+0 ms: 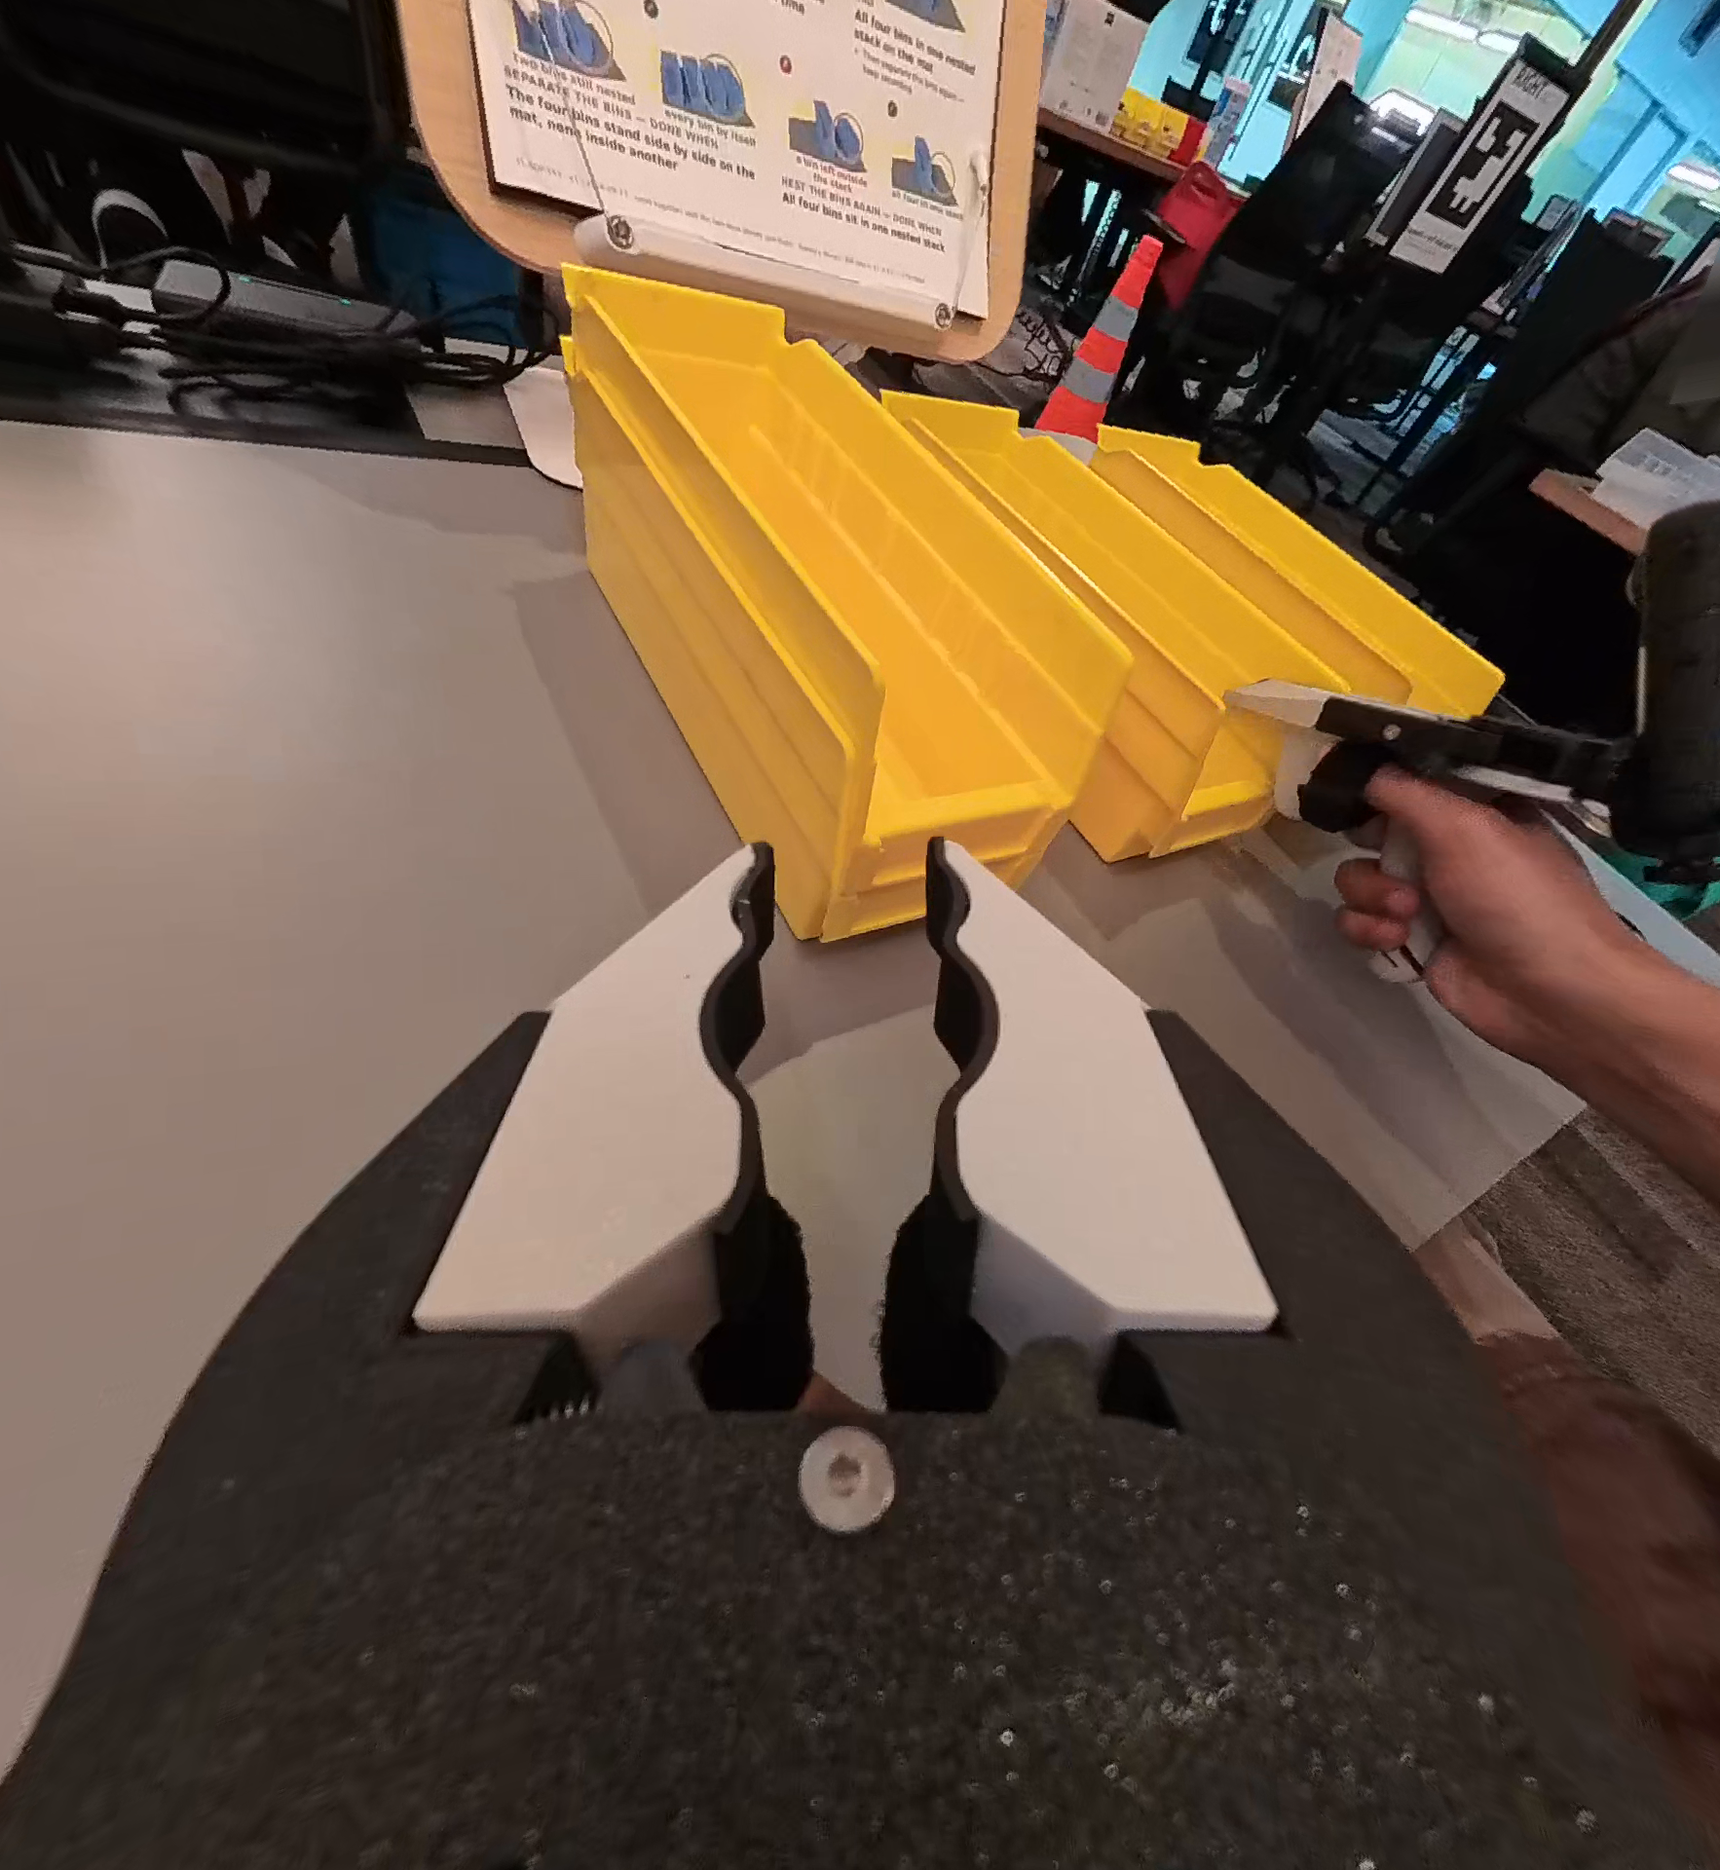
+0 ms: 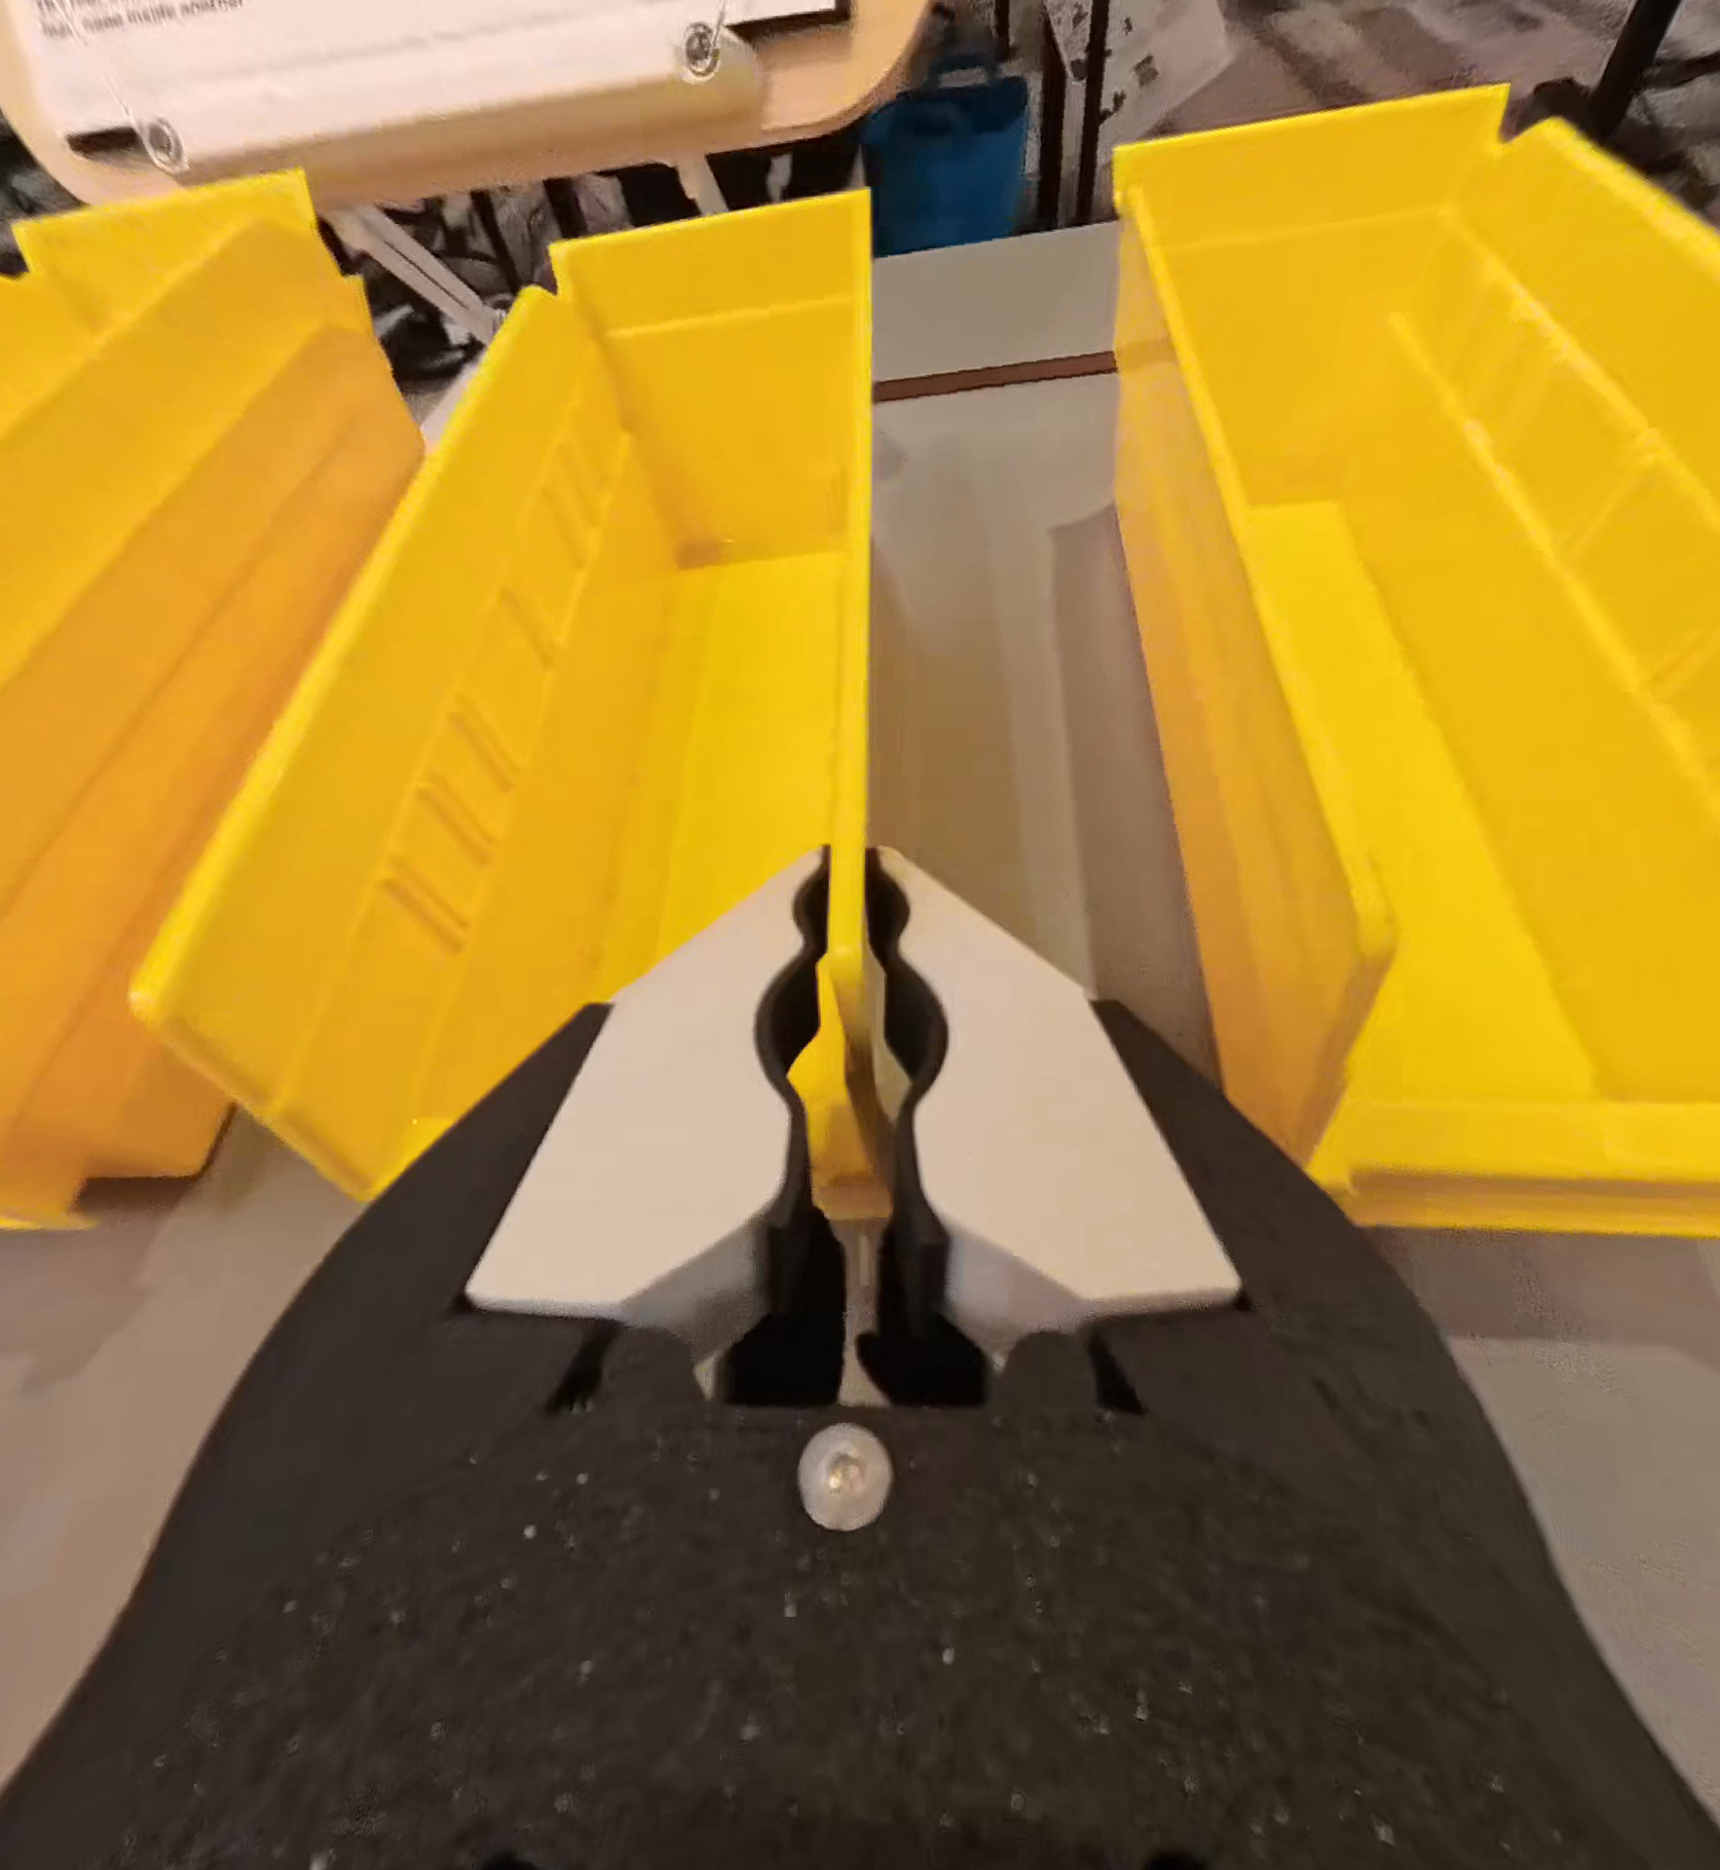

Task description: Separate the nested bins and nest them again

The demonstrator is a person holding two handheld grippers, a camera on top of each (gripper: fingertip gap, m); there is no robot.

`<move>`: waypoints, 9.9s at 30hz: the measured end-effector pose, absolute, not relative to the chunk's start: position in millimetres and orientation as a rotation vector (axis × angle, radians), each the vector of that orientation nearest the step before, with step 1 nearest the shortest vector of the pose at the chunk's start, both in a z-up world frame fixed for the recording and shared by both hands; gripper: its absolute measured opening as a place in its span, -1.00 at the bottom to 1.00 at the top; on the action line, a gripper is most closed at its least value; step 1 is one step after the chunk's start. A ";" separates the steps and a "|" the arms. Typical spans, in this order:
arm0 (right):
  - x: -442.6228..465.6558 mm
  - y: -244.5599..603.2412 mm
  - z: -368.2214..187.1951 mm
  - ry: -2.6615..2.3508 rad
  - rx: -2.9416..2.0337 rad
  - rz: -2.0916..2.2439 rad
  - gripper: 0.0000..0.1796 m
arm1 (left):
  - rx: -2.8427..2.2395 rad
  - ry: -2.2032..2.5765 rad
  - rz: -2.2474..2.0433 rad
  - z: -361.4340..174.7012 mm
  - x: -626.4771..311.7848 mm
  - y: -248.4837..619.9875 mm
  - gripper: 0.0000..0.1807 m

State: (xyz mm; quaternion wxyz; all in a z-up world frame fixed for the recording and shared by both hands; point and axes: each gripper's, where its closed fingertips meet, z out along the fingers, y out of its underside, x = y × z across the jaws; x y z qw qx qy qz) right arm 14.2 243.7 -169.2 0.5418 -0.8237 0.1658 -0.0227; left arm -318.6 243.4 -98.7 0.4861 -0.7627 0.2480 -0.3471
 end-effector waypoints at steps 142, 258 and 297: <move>172.2 183.0 -158.1 0.393 -1.899 -0.250 -0.99 | -1.910 0.684 -0.765 -114.4 -314.5 239.5 -0.75; -127.2 188.2 -141.7 0.091 -2.051 0.425 -0.48 | -1.961 0.724 -0.806 -125.9 -305.8 235.4 -0.76; -156.8 412.1 -76.8 0.273 -2.915 -0.061 0.14 | -1.987 0.836 -0.782 -134.4 -301.1 227.2 -0.76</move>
